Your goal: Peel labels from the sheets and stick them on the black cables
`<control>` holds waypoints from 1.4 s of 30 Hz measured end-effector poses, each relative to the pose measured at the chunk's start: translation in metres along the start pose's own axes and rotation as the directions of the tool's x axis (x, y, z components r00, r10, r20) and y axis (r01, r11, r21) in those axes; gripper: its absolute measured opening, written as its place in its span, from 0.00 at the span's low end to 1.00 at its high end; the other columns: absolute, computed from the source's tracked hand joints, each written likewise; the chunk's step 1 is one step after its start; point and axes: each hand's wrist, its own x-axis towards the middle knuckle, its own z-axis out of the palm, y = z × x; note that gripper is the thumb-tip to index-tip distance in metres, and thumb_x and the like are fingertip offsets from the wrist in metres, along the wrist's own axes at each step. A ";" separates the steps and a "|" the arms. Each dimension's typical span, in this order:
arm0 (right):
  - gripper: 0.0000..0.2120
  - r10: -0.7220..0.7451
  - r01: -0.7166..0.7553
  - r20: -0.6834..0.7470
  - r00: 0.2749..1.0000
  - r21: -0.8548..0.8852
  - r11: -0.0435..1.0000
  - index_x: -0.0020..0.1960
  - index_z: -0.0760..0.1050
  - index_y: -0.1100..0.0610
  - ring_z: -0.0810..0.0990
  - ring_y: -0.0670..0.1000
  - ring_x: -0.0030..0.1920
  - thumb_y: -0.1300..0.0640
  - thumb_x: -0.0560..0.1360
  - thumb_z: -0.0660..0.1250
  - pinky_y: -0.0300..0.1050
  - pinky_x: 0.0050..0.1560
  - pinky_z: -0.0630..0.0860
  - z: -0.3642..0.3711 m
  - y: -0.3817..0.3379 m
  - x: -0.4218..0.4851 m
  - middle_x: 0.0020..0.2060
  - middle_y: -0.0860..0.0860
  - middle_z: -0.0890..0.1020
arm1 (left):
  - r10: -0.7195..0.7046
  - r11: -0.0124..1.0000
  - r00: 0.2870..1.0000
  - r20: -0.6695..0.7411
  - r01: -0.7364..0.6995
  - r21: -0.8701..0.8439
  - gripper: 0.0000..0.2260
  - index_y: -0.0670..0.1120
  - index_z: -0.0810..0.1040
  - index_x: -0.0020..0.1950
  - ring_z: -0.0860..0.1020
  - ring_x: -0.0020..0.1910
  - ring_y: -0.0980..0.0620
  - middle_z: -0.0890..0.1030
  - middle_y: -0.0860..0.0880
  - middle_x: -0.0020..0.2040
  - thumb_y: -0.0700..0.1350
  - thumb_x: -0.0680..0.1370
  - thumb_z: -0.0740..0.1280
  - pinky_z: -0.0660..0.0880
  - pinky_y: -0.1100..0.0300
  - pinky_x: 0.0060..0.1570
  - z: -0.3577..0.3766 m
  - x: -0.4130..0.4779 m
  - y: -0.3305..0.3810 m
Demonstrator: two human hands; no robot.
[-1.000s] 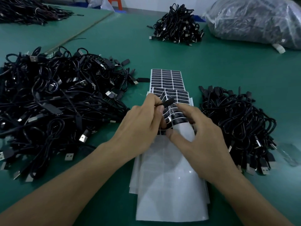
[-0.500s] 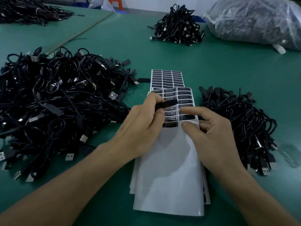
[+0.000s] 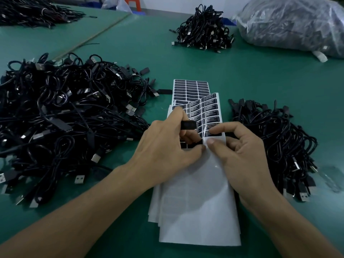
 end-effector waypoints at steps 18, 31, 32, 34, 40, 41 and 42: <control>0.10 -0.053 0.052 -0.032 0.998 -0.031 0.998 0.43 0.78 0.48 0.77 0.58 0.33 0.62 0.76 0.71 0.52 0.34 0.75 0.004 0.006 -0.003 0.34 0.53 0.82 | -0.077 0.995 0.996 -0.046 0.075 -0.061 0.21 0.61 0.60 0.36 0.82 0.33 0.48 0.84 0.54 0.34 0.45 0.68 0.72 0.78 0.47 0.36 0.006 0.001 -0.009; 0.16 -0.090 0.082 0.006 0.996 -0.472 0.878 0.53 0.74 0.42 0.74 0.42 0.48 0.61 0.73 0.68 0.23 0.45 0.66 0.014 0.002 -0.007 0.48 0.42 0.76 | -0.291 0.932 0.941 -0.174 0.237 -0.274 0.16 0.49 0.60 0.38 0.81 0.36 0.45 0.84 0.49 0.33 0.43 0.66 0.70 0.76 0.54 0.41 0.003 0.006 -0.016; 0.16 -0.107 0.095 0.008 0.994 -0.535 0.840 0.55 0.75 0.44 0.71 0.46 0.54 0.60 0.72 0.69 0.22 0.50 0.63 0.016 0.003 -0.007 0.52 0.44 0.72 | -0.291 0.933 0.944 -0.156 0.244 -0.266 0.17 0.49 0.61 0.38 0.81 0.37 0.45 0.84 0.50 0.33 0.42 0.66 0.70 0.76 0.53 0.41 0.003 0.006 -0.016; 0.19 -0.128 0.113 0.021 0.992 -0.625 0.772 0.61 0.75 0.49 0.65 0.52 0.62 0.59 0.71 0.70 0.28 0.60 0.61 0.018 0.006 -0.009 0.61 0.50 0.67 | -0.277 0.936 0.954 -0.117 0.240 -0.257 0.17 0.48 0.61 0.39 0.82 0.36 0.48 0.84 0.54 0.32 0.41 0.67 0.71 0.77 0.52 0.41 0.003 0.005 -0.014; 0.19 -0.369 0.236 0.004 0.930 -0.776 0.585 0.53 0.73 0.56 0.67 0.56 0.58 0.50 0.68 0.75 0.46 0.56 0.61 0.027 0.008 -0.018 0.60 0.56 0.70 | -0.290 0.936 0.956 -0.048 0.273 -0.222 0.19 0.49 0.59 0.37 0.81 0.37 0.47 0.84 0.53 0.32 0.46 0.63 0.71 0.76 0.42 0.41 0.005 0.007 -0.011; 0.17 -0.387 0.249 0.003 0.922 -0.771 0.586 0.51 0.73 0.57 0.69 0.56 0.54 0.52 0.69 0.76 0.45 0.53 0.62 0.029 0.008 -0.018 0.55 0.55 0.73 | -0.294 0.939 0.955 -0.047 0.279 -0.201 0.19 0.49 0.59 0.37 0.79 0.35 0.48 0.83 0.54 0.30 0.47 0.62 0.71 0.74 0.45 0.40 0.005 0.006 -0.010; 0.15 -0.395 0.260 0.006 0.919 -0.762 0.593 0.49 0.74 0.58 0.71 0.56 0.51 0.54 0.70 0.76 0.46 0.51 0.64 0.030 0.008 -0.018 0.51 0.55 0.74 | -0.298 0.939 0.953 -0.047 0.285 -0.191 0.19 0.50 0.59 0.36 0.78 0.34 0.47 0.81 0.55 0.29 0.48 0.62 0.71 0.74 0.46 0.39 0.004 0.006 -0.010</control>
